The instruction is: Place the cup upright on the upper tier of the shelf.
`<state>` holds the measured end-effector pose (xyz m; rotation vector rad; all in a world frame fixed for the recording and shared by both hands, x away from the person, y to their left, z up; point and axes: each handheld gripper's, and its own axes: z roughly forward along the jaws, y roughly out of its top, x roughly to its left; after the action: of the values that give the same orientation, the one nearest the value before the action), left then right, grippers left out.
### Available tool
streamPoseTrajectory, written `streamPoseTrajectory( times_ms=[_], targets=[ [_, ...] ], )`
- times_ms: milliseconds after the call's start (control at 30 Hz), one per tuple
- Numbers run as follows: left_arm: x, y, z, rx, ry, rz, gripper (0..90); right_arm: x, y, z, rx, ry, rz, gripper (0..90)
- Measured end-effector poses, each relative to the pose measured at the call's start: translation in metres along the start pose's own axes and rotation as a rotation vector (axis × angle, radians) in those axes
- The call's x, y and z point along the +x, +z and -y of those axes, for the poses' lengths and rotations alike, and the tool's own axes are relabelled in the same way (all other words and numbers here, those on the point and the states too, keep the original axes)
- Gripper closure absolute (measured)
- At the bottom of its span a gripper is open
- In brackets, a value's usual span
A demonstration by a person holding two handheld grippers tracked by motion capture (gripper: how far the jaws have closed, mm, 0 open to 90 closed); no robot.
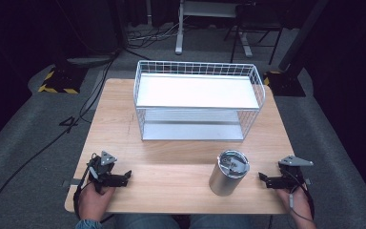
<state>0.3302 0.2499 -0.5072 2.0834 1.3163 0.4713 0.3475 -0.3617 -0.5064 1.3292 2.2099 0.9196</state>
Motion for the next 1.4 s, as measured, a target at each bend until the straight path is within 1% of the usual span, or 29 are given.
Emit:
streamPoseTrajectory(
  times_ms=[433, 767, 867, 1000, 1100, 1133, 1167, 1233, 1400],
  targets=[
    [0.0, 0.001, -0.001, 0.0, -0.004, 0.0, 0.4, 0.0, 0.0, 0.0, 0.003, 0.003, -0.002, 0.4],
    [0.0, 0.001, -0.001, 0.002, -0.001, 0.002, 0.4, 0.0, 0.0, 0.0, -0.002, 0.012, 0.008, 0.9],
    [0.0, 0.001, -0.001, 0.002, -0.002, 0.001, 0.4, 0.001, 0.0, -0.001, 0.0, 0.005, 0.007, 0.1],
    [0.0, 0.001, -0.002, 0.001, 0.0, 0.001, 0.4, 0.002, -0.001, -0.001, 0.004, 0.008, 0.002, 1.7],
    [0.0, 0.002, -0.002, -0.002, -0.004, 0.0, 0.4, 0.005, -0.012, -0.007, -0.014, -0.008, -0.001, 2.0],
    [0.0, 0.002, -0.002, -0.002, -0.004, 0.0, 0.5, 0.005, -0.012, -0.007, -0.014, -0.008, -0.001, 2.0],
    [0.001, 0.002, -0.003, 0.0, 0.0, 0.0, 0.4, 0.007, -0.02, -0.011, -0.027, -0.011, -0.004, 2.0],
    [0.001, 0.002, -0.003, -0.001, 0.0, 0.001, 0.5, 0.007, -0.026, -0.013, -0.036, -0.013, -0.011, 2.0],
    [0.001, 0.002, -0.003, 0.0, 0.0, 0.0, 0.5, 0.014, -0.041, -0.017, -0.062, -0.014, -0.054, 2.0]
  ],
)
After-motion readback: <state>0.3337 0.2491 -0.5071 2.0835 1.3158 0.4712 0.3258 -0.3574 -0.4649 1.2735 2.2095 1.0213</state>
